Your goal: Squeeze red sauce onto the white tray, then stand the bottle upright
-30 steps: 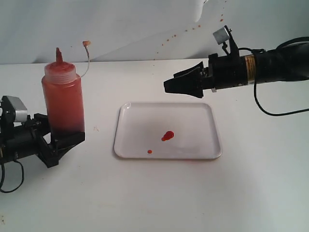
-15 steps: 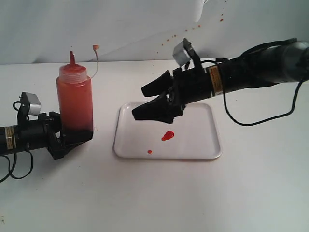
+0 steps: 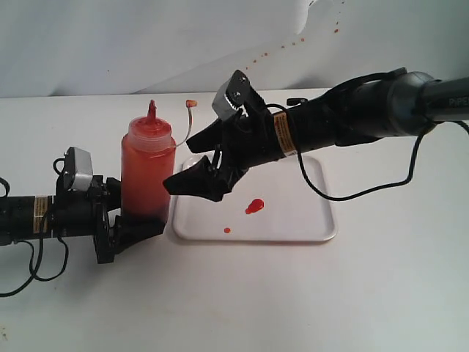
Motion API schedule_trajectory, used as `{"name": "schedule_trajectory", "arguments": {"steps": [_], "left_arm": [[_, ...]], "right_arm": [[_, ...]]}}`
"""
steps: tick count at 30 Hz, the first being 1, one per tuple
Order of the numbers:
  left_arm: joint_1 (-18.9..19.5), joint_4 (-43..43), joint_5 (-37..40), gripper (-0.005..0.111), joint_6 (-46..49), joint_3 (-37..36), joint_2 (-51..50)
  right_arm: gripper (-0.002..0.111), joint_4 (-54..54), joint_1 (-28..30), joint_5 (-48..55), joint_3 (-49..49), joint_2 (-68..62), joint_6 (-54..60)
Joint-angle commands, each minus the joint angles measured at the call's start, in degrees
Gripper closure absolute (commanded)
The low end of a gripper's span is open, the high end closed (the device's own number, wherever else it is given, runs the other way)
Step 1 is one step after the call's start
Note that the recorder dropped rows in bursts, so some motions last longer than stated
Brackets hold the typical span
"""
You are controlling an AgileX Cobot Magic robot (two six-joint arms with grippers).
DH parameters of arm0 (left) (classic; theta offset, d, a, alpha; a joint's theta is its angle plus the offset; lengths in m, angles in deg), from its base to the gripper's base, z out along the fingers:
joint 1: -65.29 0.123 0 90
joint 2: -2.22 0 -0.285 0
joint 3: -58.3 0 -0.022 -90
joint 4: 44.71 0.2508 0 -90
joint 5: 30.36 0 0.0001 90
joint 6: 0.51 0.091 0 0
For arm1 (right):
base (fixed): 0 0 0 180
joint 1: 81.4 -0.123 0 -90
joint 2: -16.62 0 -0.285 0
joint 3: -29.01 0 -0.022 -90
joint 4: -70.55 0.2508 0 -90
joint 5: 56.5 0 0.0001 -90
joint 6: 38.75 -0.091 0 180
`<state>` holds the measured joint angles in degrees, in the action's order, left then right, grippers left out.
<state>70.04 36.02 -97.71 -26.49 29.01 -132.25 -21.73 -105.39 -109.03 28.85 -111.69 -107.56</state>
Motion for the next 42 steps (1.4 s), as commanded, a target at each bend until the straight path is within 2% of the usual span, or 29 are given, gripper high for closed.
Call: {"name": "schedule_trajectory", "arguments": {"steps": [1, 4, 11, 12, 18, 21, 28, 42], "left_arm": [[-0.2, -0.9, -2.6, 0.107, 0.7, 0.4, 0.6], [-0.2, -0.9, -2.6, 0.107, 0.7, 0.4, 0.6], [-0.2, -0.9, -2.6, 0.107, 0.7, 0.4, 0.6], [-0.2, -0.9, -2.6, 0.107, 0.7, 0.4, 0.6], [-0.2, -1.0, -2.6, 0.107, 1.4, 0.4, 0.6], [-0.2, -1.1, -2.6, 0.107, 3.7, 0.4, 0.6], [-0.2, -0.9, 6.2, 0.107, 3.7, 0.4, 0.6], [-0.2, -0.9, 6.3, 0.107, 4.0, 0.4, 0.6]], "right_arm": [[0.033, 4.3, -0.1, 0.8, -0.2, 0.1, 1.1], [0.048, 7.3, -0.4, 0.8, -0.2, 0.1, 1.1], [0.074, 7.4, -3.1, 1.1, -0.2, 0.1, 1.1], [0.081, 7.4, -3.8, 1.1, -0.2, 0.1, 1.1], [0.097, 7.4, -4.0, 1.4, -0.2, 0.1, 1.1], [0.099, 7.4, -4.0, 1.4, -0.2, 0.1, 1.1], [0.099, 6.8, -4.0, 3.6, -0.2, 0.1, 1.1], [0.099, 6.8, -4.0, 5.5, -0.2, 0.1, 1.0]]}}
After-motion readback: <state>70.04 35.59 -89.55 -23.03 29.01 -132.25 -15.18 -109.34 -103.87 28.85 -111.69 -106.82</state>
